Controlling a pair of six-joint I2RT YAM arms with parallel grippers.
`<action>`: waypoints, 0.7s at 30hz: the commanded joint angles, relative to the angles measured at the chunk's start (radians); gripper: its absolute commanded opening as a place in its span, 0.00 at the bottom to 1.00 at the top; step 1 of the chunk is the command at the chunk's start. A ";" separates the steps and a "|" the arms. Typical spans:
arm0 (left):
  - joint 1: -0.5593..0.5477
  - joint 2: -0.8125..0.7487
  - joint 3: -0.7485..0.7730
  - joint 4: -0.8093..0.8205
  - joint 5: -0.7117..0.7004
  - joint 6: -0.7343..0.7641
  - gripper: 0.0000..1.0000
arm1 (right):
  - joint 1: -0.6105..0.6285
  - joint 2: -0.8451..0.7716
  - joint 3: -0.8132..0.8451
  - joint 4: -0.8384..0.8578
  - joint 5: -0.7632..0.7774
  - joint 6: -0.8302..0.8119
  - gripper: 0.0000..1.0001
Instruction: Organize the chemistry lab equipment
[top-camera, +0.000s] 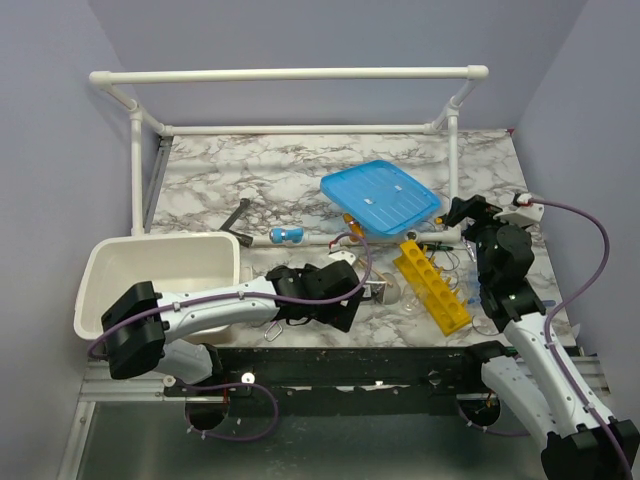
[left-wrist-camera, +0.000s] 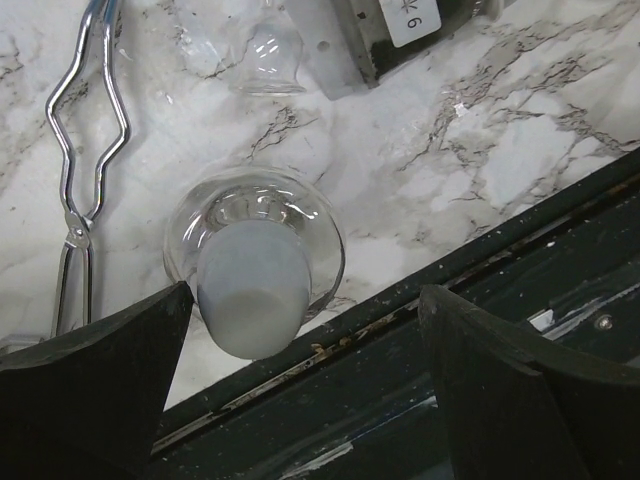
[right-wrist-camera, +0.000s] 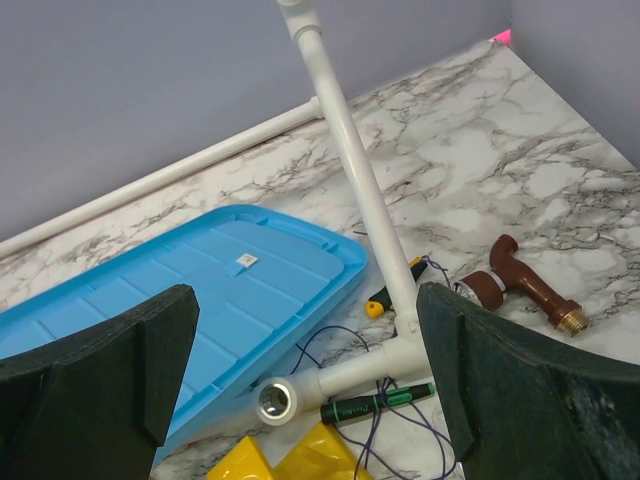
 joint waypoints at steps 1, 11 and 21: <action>-0.001 0.042 -0.014 0.032 -0.043 -0.065 0.99 | -0.004 -0.027 -0.004 0.022 0.019 0.009 1.00; 0.000 0.076 -0.027 0.000 -0.138 -0.113 0.99 | -0.004 -0.012 0.004 0.013 0.013 0.010 1.00; 0.002 0.096 -0.009 -0.036 -0.199 -0.084 0.99 | -0.004 0.001 0.010 0.008 0.010 0.008 1.00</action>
